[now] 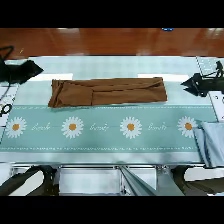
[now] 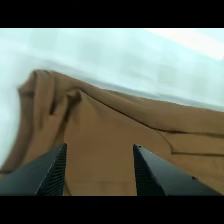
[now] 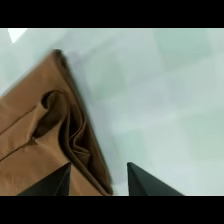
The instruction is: Fold the shirts.
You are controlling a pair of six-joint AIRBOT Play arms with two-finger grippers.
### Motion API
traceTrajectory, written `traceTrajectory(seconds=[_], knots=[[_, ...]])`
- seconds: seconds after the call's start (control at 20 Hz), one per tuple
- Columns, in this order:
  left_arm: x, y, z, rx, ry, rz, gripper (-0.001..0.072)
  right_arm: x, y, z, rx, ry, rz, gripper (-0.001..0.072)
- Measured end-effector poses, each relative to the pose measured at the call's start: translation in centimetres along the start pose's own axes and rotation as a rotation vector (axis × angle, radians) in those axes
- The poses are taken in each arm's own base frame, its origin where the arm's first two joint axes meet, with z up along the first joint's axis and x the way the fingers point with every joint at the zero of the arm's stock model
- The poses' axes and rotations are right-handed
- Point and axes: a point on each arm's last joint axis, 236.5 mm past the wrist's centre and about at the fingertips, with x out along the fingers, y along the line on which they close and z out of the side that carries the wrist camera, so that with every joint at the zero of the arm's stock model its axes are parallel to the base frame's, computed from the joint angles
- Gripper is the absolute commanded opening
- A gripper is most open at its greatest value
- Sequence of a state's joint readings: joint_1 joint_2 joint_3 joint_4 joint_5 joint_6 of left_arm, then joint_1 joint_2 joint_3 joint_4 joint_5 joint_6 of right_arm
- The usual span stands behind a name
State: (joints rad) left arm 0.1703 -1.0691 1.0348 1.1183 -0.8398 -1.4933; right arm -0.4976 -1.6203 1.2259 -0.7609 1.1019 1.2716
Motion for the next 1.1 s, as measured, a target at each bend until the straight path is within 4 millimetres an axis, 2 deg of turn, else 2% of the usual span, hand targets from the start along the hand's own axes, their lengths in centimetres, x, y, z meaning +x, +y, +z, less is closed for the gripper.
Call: traceTrajectory(seconds=[0.15,0.25,0.35,0.6,0.65,0.7,0.8,0.95,1.0,1.05,1.1], knots=[[-0.2,-1.9,-4.3,0.008,0.011,-0.046,0.0509,2.8,0.2,-1.0,0.041,0.021,0.062,0.0417],[0.2,-2.7,-6.3,-0.001,0.037,-0.072,0.0509,4.7,0.4,-1.2,0.062,0.039,0.088,0.0417],[0.7,-3.2,-7.4,-0.015,0.055,-0.091,0.0508,6.4,1.1,-1.3,0.077,0.060,0.111,0.0417],[1.6,-3.6,-8.7,-0.047,0.083,-0.110,0.0509,9.9,3.5,-1.8,0.096,0.140,0.154,0.0415],[1.7,-3.7,-8.7,-0.054,0.086,-0.114,0.0509,10.5,4.0,-2.2,0.094,0.161,0.158,0.0389],[1.8,-3.7,-8.8,-0.059,0.087,-0.116,0.0509,11.1,4.4,-2.4,0.083,0.172,0.157,0.0284],[1.9,-3.8,-8.9,-0.066,0.089,-0.121,0.0509,12.0,4.9,-3.0,0.051,0.195,0.137,0.0024],[2.0,-3.9,-8.8,-0.073,0.086,-0.124,0.0490,12.4,6.4,-3.4,-0.011,0.220,0.138,0.0024],[2.0,-4.0,-8.7,-0.079,0.083,-0.128,0.0326,12.1,6.9,-3.4,-0.035,0.224,0.137,0.0024],[2.0,-4.1,-8.7,-0.082,0.083,-0.131,0.0012,11.6,7.3,-3.4,-0.063,0.228,0.130,0.0024],[2.0,-4.1,-8.7,-0.083,0.083,-0.133,0.0018,10.9,7.6,-3.2,-0.090,0.219,0.118,0.0024]])
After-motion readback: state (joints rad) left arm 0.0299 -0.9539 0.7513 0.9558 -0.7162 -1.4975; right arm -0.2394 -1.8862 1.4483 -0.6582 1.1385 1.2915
